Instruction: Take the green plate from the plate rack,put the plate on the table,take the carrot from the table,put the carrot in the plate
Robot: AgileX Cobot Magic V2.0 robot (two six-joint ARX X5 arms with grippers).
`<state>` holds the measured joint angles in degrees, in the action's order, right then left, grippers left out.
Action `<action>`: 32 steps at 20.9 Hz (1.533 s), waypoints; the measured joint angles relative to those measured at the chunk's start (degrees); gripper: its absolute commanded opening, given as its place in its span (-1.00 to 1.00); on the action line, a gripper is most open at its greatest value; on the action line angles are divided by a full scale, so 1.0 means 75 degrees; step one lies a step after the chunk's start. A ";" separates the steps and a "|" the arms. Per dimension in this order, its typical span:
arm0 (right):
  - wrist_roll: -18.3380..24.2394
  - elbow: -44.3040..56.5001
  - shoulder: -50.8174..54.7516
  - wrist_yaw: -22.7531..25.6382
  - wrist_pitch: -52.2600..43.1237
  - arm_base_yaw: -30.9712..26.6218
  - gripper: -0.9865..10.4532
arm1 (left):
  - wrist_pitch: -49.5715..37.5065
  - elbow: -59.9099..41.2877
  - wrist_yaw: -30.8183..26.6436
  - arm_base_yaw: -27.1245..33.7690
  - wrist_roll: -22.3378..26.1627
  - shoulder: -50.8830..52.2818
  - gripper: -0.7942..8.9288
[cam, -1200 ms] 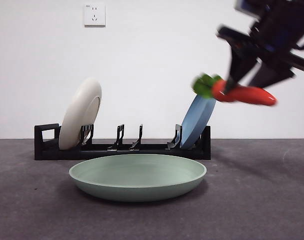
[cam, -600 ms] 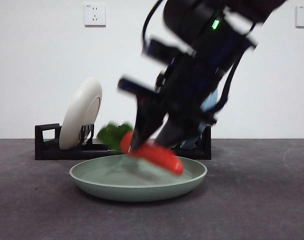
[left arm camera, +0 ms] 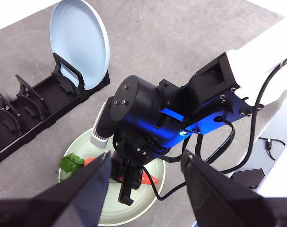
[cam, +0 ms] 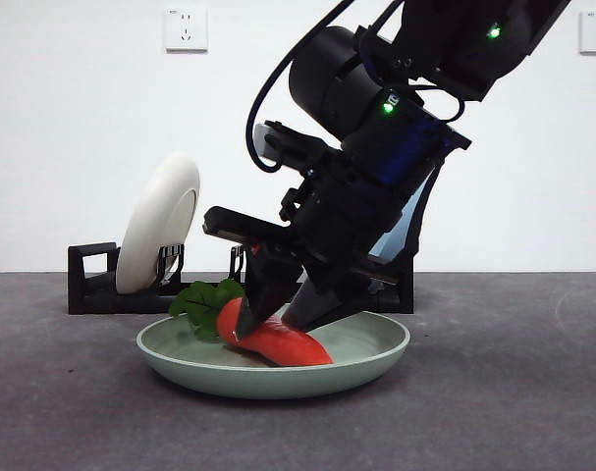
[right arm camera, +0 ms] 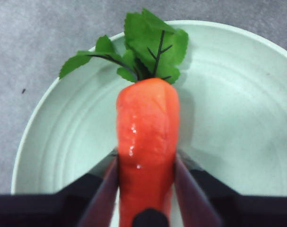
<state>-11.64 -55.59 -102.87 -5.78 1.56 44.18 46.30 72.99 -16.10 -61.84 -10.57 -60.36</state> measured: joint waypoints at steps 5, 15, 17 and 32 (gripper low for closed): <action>0.0000 0.0000 0.1230 0.0061 0.0388 0.0000 0.11 | 0.0082 0.0000 0.0000 0.0003 0.0000 0.0000 -0.32; 0.0131 0.0000 0.5391 0.0143 0.5869 0.0000 0.10 | 0.0883 0.0000 0.0111 0.0003 0.0000 0.0000 -0.32; 0.0149 0.0000 0.5922 -0.0087 0.6572 0.0000 0.10 | 0.0988 0.0000 0.0428 0.0003 0.0000 0.0000 -0.32; 0.0152 0.0000 0.7691 -0.0828 0.7428 0.0003 -0.85 | 0.1880 0.0000 0.1224 0.0000 0.0000 0.0000 -0.85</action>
<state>-10.50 -55.59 -45.19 -11.99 57.28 44.21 60.40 72.99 -6.92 -61.84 -10.57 -60.36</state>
